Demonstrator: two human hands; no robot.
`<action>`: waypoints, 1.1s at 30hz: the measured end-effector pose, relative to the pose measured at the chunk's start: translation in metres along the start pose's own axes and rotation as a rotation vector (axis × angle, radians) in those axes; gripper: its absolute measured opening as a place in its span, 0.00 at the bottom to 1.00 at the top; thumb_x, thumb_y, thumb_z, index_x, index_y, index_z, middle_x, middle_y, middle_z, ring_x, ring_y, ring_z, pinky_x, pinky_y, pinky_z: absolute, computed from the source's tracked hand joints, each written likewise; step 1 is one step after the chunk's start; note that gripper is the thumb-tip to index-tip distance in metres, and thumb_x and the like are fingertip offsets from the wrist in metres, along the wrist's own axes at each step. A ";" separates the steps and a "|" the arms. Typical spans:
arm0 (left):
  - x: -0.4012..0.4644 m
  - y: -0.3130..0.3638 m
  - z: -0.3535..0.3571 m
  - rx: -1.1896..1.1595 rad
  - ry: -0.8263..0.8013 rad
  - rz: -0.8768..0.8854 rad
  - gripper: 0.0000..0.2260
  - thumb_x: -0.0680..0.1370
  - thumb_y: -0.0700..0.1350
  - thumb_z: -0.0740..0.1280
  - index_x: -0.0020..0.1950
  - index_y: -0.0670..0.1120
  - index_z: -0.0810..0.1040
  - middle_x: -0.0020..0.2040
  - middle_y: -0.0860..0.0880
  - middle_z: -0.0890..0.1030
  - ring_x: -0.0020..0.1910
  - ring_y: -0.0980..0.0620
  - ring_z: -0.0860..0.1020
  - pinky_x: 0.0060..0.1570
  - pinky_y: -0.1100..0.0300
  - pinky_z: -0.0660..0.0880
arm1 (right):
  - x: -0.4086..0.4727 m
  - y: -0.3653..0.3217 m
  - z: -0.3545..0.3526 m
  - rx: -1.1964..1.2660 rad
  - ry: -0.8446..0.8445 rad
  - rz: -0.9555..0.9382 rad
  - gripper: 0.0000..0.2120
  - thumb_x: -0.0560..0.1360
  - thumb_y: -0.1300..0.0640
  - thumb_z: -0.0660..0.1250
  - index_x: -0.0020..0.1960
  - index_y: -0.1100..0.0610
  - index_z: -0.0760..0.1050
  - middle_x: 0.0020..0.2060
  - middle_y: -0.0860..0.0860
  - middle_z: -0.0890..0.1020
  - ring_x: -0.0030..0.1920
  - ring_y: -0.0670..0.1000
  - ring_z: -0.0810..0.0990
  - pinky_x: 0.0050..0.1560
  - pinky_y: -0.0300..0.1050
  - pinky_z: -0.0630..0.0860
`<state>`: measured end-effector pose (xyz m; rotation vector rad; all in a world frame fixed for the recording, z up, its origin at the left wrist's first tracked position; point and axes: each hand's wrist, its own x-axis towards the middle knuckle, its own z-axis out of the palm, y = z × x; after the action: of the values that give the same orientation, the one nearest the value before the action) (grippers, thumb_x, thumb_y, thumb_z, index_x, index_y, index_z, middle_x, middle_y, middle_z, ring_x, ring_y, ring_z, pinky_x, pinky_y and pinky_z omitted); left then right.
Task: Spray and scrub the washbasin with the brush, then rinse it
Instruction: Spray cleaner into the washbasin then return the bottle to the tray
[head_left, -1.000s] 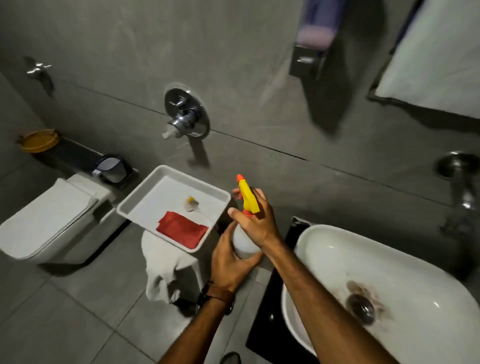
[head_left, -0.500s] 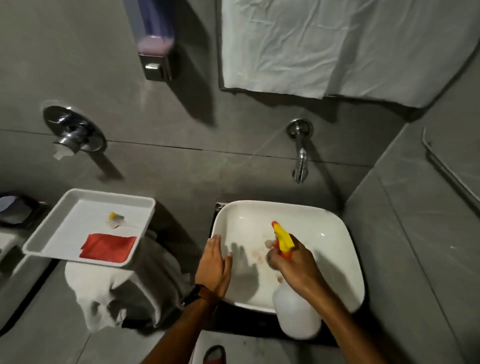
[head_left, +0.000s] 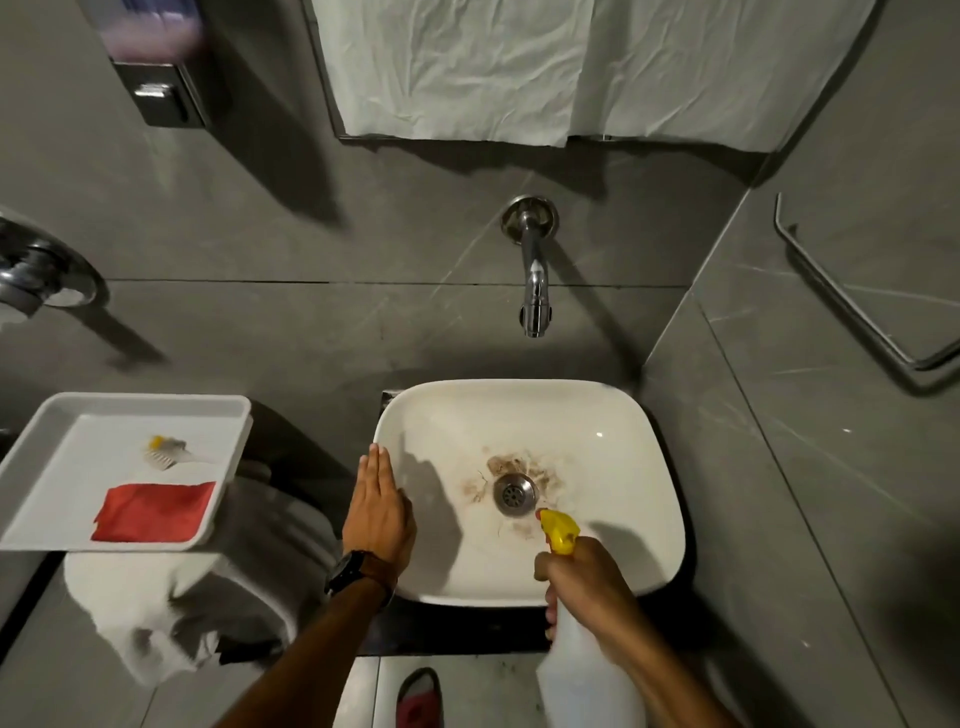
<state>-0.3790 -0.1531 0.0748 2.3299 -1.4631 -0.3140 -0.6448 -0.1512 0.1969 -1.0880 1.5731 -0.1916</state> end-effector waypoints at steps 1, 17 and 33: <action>0.000 0.000 0.000 -0.009 0.001 -0.002 0.28 0.81 0.41 0.56 0.80 0.40 0.50 0.81 0.41 0.54 0.80 0.43 0.53 0.77 0.51 0.56 | 0.004 -0.004 0.001 0.018 0.007 -0.020 0.19 0.63 0.55 0.66 0.52 0.61 0.79 0.26 0.54 0.81 0.27 0.54 0.81 0.34 0.54 0.84; -0.002 -0.004 0.001 -0.066 0.000 -0.025 0.29 0.81 0.42 0.57 0.80 0.44 0.48 0.81 0.46 0.53 0.80 0.46 0.54 0.73 0.48 0.65 | 0.060 -0.108 0.023 0.189 -0.083 -0.081 0.15 0.69 0.54 0.68 0.55 0.47 0.80 0.34 0.59 0.81 0.30 0.56 0.80 0.34 0.55 0.84; -0.002 -0.006 -0.005 -0.420 0.025 -0.216 0.34 0.78 0.33 0.57 0.79 0.56 0.52 0.77 0.49 0.65 0.65 0.43 0.74 0.65 0.47 0.74 | 0.085 -0.069 -0.030 0.179 0.150 -0.083 0.13 0.71 0.49 0.70 0.54 0.50 0.80 0.35 0.57 0.86 0.41 0.62 0.86 0.52 0.60 0.84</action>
<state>-0.3732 -0.1481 0.0766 2.1337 -1.0140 -0.5865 -0.6267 -0.2634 0.1920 -1.0177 1.6103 -0.4707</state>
